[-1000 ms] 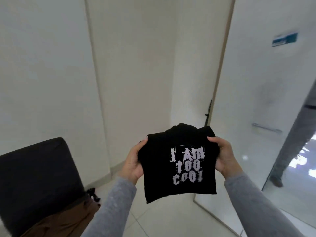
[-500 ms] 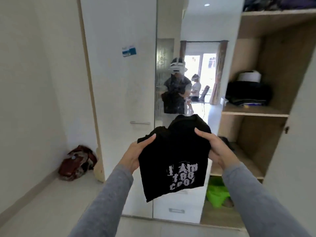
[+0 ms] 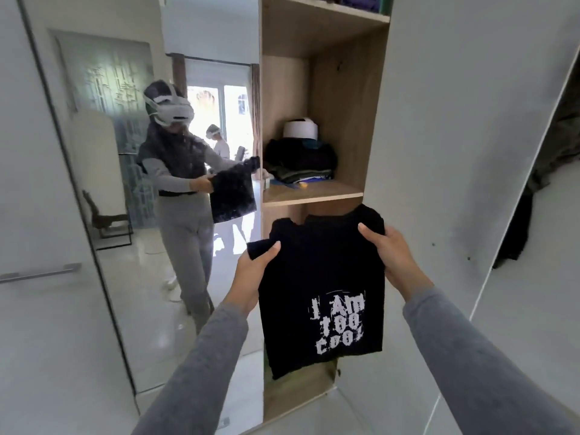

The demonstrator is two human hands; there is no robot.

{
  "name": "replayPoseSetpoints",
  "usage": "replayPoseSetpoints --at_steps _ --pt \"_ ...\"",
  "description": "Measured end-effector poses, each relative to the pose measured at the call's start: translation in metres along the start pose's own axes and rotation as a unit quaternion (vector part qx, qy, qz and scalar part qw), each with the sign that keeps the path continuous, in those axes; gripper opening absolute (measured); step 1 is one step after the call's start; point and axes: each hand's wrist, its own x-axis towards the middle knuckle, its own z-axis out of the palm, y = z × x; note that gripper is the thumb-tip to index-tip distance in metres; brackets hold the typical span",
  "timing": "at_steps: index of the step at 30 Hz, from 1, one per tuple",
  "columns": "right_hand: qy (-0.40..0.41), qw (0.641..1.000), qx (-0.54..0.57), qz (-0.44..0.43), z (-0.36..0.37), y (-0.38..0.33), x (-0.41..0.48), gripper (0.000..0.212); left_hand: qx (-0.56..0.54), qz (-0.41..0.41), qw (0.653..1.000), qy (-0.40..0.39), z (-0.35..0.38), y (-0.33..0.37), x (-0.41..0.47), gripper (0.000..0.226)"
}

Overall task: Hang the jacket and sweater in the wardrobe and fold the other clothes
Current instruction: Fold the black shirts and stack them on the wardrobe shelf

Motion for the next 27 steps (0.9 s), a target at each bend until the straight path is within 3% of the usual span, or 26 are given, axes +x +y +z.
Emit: replayPoseSetpoints --at_steps 4,8,19,27 --pt "0.075 0.997 -0.025 0.011 -0.015 0.018 0.07 0.022 0.004 -0.011 0.999 -0.046 0.017 -0.023 0.089 0.045" --pt "0.087 0.994 -0.058 0.023 -0.025 0.044 0.126 0.018 -0.003 -0.03 0.999 -0.039 0.022 -0.05 0.166 0.042" --pt "0.035 0.987 -0.132 0.08 -0.075 0.144 0.246 0.019 0.024 -0.067 0.997 -0.02 0.045 -0.162 0.296 0.036" --pt "-0.058 0.981 -0.16 0.09 -0.09 0.209 0.371 0.009 0.084 -0.083 0.989 0.091 0.049 -0.234 0.384 0.03"
